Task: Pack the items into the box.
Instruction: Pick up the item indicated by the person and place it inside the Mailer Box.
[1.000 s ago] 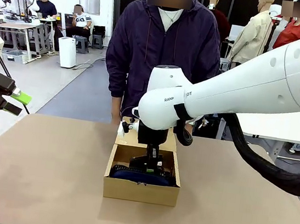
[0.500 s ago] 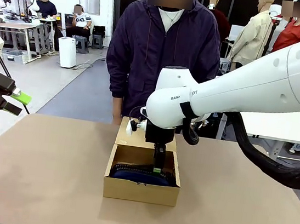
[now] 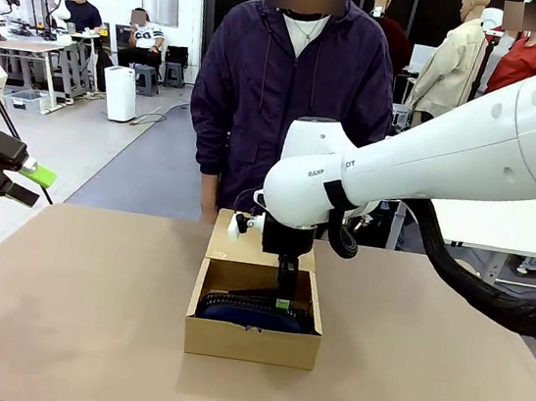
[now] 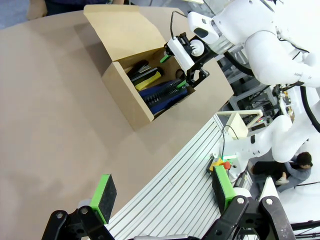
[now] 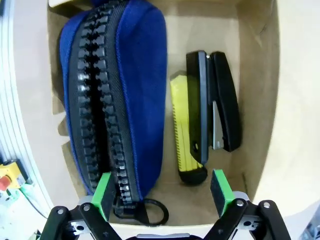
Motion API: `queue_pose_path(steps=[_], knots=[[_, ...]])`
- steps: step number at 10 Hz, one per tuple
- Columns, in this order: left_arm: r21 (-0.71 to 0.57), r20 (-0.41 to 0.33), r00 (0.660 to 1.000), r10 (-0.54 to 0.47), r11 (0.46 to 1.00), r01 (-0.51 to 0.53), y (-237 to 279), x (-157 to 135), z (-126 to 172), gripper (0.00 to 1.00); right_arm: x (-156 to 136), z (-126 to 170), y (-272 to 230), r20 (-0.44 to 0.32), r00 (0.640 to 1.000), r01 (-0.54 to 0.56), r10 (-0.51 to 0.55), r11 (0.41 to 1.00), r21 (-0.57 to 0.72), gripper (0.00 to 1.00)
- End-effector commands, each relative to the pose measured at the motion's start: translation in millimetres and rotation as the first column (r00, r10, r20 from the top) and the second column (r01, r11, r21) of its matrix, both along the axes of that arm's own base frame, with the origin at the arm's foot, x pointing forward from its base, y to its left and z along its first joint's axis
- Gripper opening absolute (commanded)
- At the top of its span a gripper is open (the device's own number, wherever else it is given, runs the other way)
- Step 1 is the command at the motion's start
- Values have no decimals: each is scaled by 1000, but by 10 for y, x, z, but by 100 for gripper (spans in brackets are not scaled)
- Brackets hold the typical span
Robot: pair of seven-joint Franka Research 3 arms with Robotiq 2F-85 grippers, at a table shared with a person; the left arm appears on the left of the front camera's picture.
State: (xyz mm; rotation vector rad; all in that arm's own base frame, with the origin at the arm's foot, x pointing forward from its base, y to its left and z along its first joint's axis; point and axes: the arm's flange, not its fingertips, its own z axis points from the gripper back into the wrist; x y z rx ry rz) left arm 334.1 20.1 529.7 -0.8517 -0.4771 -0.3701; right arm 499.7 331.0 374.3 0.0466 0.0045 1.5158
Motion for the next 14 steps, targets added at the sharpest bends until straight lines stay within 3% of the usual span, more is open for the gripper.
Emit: queue_pose_path(steps=[1,4,5,6,7,8,9,10,11,12,13,14], knots=[[3,-2,1000,-8,1000,8,21,-14,8,100,38,450,-427,6,996,92,-92,995,34,100],[3,-2,1000,-8,1000,8,21,-14,8,100,15,1265,-1538,-8,937,340,-349,909,240,100],[3,-2,1000,-8,1000,8,21,-14,8,100,19,1327,-1882,-184,848,530,-497,792,305,100],[3,-2,1000,-8,1000,8,21,-14,8,100,-21,1291,-2180,-332,706,706,-625,652,276,100],[3,-2,1000,-8,1000,8,21,-14,8,100,-154,1262,-2482,-470,616,786,-632,534,312,100],[3,-2,1000,-8,1000,8,21,-14,8,100,-356,1231,-2819,-585,559,829,-588,406,385,100],[3,-2,1000,-8,1000,8,21,-14,8,100,-598,1185,-3191,-673,503,861,-543,243,448,100],[3,-2,1000,-8,1000,8,21,-14,8,100,-881,1111,-3583,-723,466,855,-510,47,517,100],[3,-2,1000,-8,1000,8,21,-14,8,100,-1069,992,-3861,-772,419,843,-478,-112,527,100],[3,-2,1000,-8,1000,8,21,-14,8,100,-1198,832,-4057,-806,413,816,-425,-220,534,100],[3,-2,1000,-8,1000,8,21,-14,8,100,-1224,672,-4150,-838,406,805,-363,-291,517,100],[3,-2,1000,-8,1000,8,21,-14,8,100,-1171,534,-4145,-859,384,819,-339,-305,486,100]])
